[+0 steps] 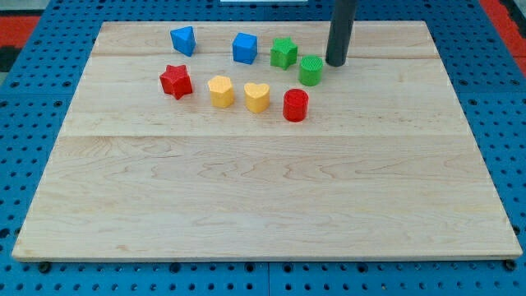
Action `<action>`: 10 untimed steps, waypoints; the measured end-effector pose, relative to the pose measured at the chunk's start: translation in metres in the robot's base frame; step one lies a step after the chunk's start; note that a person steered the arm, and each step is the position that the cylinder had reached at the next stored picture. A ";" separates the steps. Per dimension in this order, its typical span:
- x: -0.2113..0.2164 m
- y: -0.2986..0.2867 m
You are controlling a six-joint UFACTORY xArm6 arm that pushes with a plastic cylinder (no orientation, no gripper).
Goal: Slide green circle towards center right
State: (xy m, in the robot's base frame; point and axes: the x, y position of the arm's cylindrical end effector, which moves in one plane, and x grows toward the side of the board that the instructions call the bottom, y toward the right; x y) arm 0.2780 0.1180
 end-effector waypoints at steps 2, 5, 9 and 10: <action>0.003 -0.093; 0.026 -0.020; 0.046 0.014; 0.024 0.014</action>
State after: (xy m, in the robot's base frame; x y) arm 0.3018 0.1318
